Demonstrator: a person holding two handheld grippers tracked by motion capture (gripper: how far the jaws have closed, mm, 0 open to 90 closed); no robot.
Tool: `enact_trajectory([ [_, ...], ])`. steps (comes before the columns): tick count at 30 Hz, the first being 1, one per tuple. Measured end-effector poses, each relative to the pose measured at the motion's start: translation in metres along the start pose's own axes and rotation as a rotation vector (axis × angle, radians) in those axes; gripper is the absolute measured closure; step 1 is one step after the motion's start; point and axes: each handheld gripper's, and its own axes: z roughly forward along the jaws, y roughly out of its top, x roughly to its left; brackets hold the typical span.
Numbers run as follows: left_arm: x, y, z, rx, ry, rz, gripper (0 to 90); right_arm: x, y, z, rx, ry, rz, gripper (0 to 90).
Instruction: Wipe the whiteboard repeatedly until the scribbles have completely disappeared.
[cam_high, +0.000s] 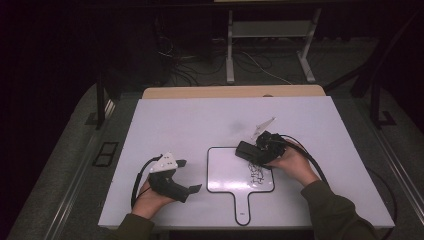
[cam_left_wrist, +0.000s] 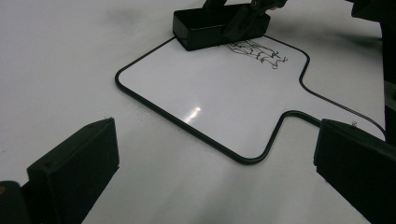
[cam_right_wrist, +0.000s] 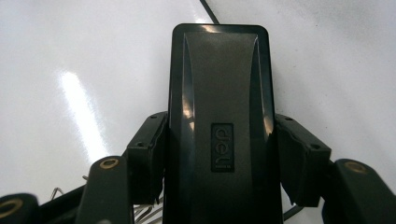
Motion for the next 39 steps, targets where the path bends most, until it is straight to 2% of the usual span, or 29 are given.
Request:
enact_trajectory([
  [5, 0.000, 0.000, 0.000, -0.001, 0.001, -0.001, 0.0, -0.002, 0.000, 0.000, 0.006, -0.017, -0.007, 39.0],
  [6, 0.000, 0.000, 0.000, -0.001, 0.001, -0.002, 0.0, -0.001, 0.000, 0.000, 0.002, -0.008, 0.007, 39.0],
  [9, 0.000, 0.000, -0.001, 0.000, 0.001, 0.001, 0.0, -0.003, -0.001, -0.001, 0.003, -0.015, 0.010, 39.0],
  [17, 0.000, 0.000, -0.001, 0.001, 0.003, 0.000, 0.0, -0.011, -0.005, -0.004, 0.019, -0.062, 0.024, 39.0],
  [22, 0.000, 0.000, 0.000, 0.000, 0.002, -0.002, 0.0, -0.010, -0.005, -0.004, 0.024, -0.068, 0.026, 39.1],
  [35, -0.001, 0.001, 0.000, 0.005, -0.001, 0.002, 0.0, 0.001, -0.002, -0.004, 0.047, -0.034, 0.000, 39.2],
  [37, -0.001, 0.001, 0.000, 0.005, -0.001, 0.003, 0.0, 0.002, -0.001, -0.003, 0.051, -0.040, -0.021, 39.2],
  [38, -0.001, 0.001, 0.001, 0.005, -0.001, 0.003, 0.0, 0.004, -0.001, -0.003, 0.049, -0.028, -0.008, 39.2],
  [39, -0.001, 0.001, 0.001, 0.005, -0.002, 0.002, 0.0, 0.005, -0.001, -0.003, 0.053, -0.036, -0.024, 39.2],
])
